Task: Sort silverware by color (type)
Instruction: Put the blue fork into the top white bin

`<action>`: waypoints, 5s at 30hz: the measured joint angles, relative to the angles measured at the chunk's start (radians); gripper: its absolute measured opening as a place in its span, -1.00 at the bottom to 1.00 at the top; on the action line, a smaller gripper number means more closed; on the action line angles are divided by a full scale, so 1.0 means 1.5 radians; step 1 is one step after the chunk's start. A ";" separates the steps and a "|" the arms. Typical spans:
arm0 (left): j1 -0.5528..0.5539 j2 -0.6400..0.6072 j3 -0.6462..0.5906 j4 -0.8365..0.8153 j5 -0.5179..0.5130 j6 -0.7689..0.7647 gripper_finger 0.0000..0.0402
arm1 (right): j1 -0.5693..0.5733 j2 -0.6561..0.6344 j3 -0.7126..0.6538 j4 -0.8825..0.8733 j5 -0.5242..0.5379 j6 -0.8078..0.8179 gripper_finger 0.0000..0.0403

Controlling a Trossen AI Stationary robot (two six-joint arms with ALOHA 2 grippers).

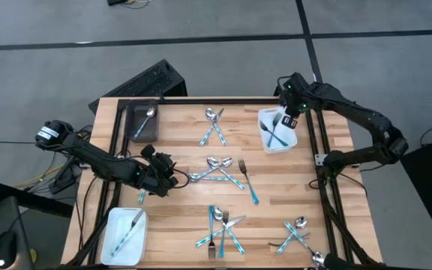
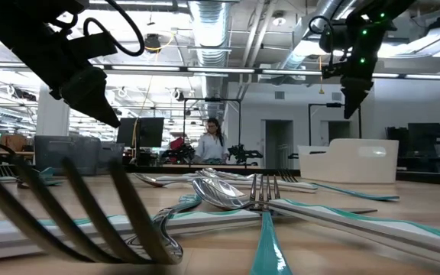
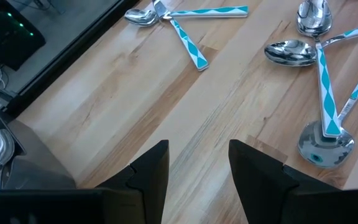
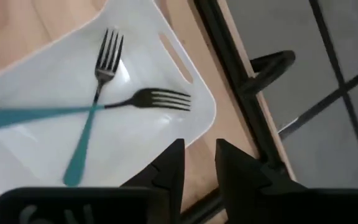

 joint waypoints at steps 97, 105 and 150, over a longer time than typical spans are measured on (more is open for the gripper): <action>-0.073 -0.602 -0.177 0.320 0.027 0.482 -0.23 | 0.719 0.128 -0.241 0.531 0.185 0.819 -0.39; -0.073 -0.608 -0.117 0.314 0.061 0.504 -0.23 | 0.726 0.214 -0.241 0.492 0.176 0.912 -0.39; -0.073 -0.607 -0.107 0.093 0.073 0.447 -0.23 | 0.760 0.219 -0.240 0.507 0.179 0.890 -0.39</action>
